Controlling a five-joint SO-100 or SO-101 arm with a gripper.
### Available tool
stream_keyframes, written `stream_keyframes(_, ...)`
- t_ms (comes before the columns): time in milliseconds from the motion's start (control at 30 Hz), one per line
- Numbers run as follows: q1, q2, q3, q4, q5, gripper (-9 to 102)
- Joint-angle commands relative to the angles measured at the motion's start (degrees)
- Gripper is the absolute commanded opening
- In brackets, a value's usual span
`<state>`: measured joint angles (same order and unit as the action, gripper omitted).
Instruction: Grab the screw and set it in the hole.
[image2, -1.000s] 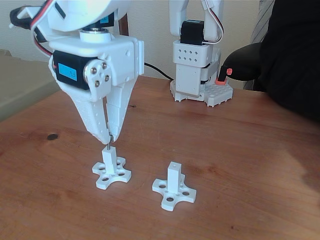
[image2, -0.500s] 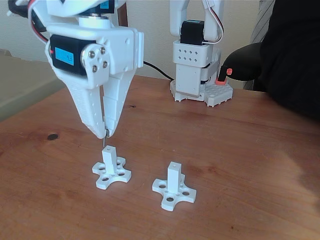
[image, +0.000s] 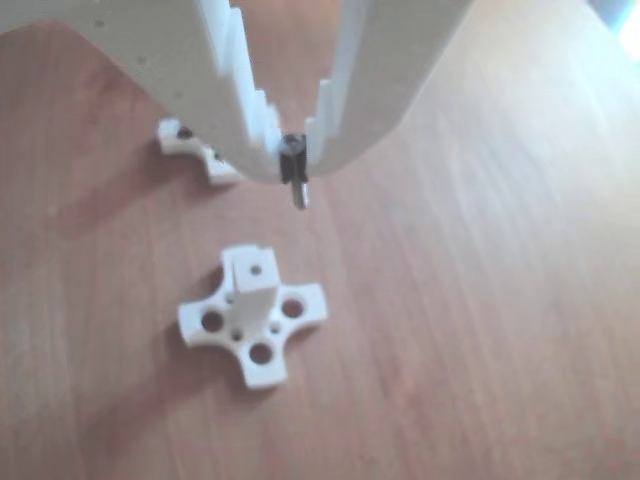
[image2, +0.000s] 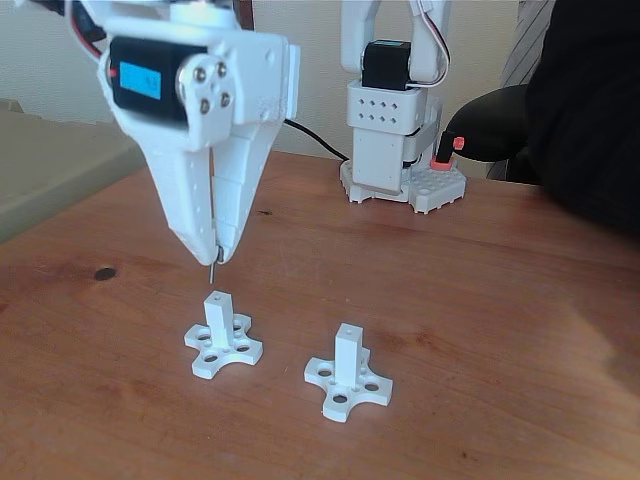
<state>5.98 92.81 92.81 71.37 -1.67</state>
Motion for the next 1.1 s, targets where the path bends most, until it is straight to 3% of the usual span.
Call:
stream_keyframes(0,-1.41,6.42,-3.78,0.18,-0.97,-4)
stream_keyframes(1067,-13.62,9.58,3.60,0.26,2.02,-4)
